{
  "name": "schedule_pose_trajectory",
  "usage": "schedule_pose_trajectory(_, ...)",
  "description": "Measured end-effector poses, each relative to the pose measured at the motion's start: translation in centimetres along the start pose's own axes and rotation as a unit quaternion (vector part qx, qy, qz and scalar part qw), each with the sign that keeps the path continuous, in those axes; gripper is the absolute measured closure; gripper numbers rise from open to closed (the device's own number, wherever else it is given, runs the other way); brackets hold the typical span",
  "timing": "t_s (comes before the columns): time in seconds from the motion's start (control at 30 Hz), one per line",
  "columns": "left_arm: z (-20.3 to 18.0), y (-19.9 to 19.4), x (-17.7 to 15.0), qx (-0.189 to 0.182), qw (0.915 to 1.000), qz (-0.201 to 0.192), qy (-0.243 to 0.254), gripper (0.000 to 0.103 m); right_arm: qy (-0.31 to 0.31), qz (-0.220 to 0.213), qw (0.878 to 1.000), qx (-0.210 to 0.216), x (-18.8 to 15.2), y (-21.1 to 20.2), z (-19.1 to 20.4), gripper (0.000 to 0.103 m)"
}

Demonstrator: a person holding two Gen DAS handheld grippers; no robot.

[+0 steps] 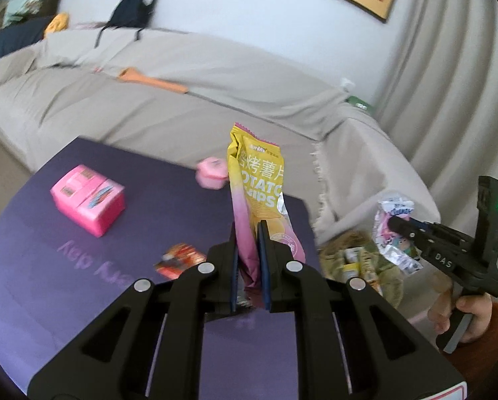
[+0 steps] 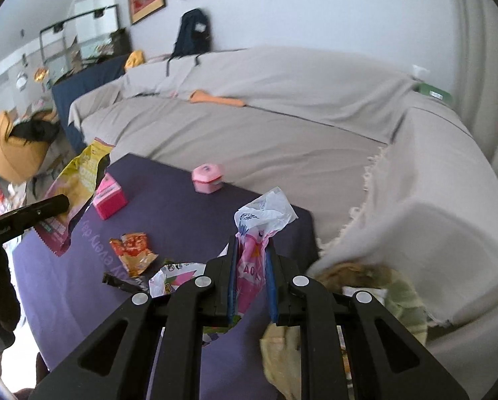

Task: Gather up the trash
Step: 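Lift chips bag in left tool while right tool grasps pink cartoon tissue pack, then carry both items over trash bag and open both tools to drop them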

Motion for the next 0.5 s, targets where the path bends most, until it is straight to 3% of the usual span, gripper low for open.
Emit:
schedule_pose_trajectory(0.13, -4.3, 0.7, 0.2, -0.027, 0.9993, 0.003, 0.024, 0.093, 0.023, -0.007, 1.000, -0.011, -1.0, -1.1, -3.1, 0.087)
schedule_pose_trajectory(0.23, -6.7, 1.7, -0.2, -0.041, 0.9984, 0.009, 0.039, 0.093, 0.050, -0.006, 0.999, 0.005, -2.5, -1.5, -5.6, 0.087)
schedule_pose_trajectory(0.5, -11.1, 5.2, -2.1, -0.079, 0.9942, 0.032, 0.066, 0.093, 0.092, -0.012, 0.996, -0.002, -6.9, -1.3, -10.5, 0.087)
Point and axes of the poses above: each gripper's, at about its wrist camera, not at the fingertips, and y roughly the way its jaws point, z to its left, x to its top, the point moved 3 cm from there along y, roughly the way its jaws point, and after that the axes turned 5 degrees about -y, right-handed, at the moved point
